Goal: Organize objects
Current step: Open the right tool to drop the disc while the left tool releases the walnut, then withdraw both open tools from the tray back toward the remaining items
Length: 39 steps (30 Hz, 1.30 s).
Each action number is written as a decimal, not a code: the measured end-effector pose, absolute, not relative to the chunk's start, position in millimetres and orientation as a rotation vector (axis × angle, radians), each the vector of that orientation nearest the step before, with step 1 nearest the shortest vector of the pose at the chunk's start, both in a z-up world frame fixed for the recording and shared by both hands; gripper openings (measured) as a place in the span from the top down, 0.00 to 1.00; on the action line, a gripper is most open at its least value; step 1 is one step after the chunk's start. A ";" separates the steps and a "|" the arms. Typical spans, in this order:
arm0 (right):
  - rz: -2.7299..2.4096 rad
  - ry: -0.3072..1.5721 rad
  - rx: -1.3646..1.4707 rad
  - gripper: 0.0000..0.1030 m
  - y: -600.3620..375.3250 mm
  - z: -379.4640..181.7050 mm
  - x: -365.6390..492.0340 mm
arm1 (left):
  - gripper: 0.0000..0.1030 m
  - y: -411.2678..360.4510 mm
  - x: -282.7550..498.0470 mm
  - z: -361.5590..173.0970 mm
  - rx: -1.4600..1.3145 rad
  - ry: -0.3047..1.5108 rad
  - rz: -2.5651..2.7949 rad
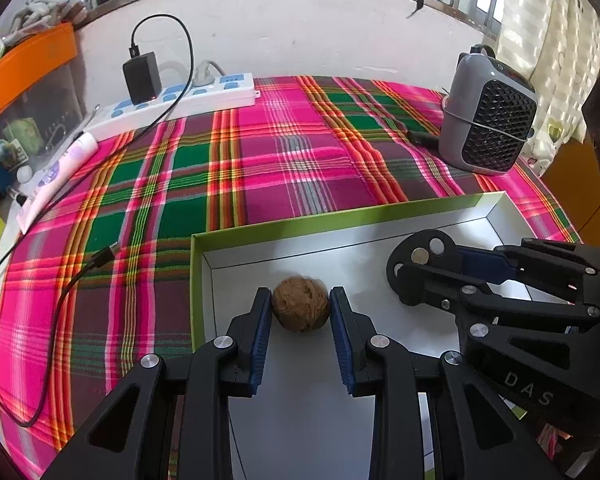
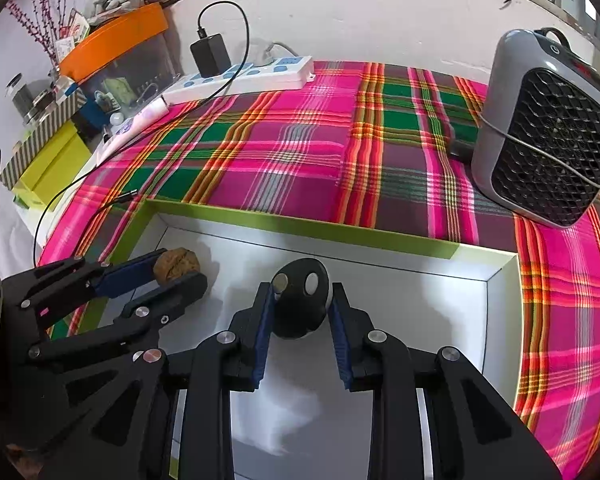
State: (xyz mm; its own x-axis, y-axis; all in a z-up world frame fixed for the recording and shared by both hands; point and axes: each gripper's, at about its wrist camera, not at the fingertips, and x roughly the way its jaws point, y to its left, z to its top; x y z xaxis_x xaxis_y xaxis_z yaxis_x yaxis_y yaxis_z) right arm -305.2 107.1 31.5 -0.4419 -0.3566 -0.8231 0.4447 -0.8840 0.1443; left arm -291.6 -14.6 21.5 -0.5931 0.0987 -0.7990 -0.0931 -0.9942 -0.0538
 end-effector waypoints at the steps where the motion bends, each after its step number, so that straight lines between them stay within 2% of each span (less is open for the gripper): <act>1: -2.328 0.133 1.295 0.71 106.2 31.3 -304.8 | 0.73 -15.4 -292.2 21.2 -1.361 -0.006 2.714; 8: -2.344 0.121 1.306 0.59 109.4 29.6 -305.8 | 0.73 -17.5 -292.8 21.9 -1.367 -0.010 2.716; 16: -2.359 0.116 1.306 0.53 112.3 31.0 -302.6 | 0.70 -18.2 -289.7 23.3 -1.363 -0.005 2.723; 21: -2.365 0.120 1.287 0.51 114.1 35.6 -296.8 | 0.64 -21.4 -282.3 28.3 -1.344 -0.002 2.739; 39: -2.419 0.084 1.196 0.50 124.4 57.0 -255.6 | 0.62 -32.3 -242.2 47.7 -1.253 -0.068 2.779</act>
State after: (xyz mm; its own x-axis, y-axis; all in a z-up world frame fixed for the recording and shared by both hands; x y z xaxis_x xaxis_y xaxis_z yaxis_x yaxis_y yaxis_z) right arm -255.6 124.4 57.0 -0.5305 -0.3565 -0.7691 0.4088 -0.9024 0.1363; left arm -242.2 -32.3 47.7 -0.6587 0.1029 -0.7454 -0.0663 -0.9947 -0.0787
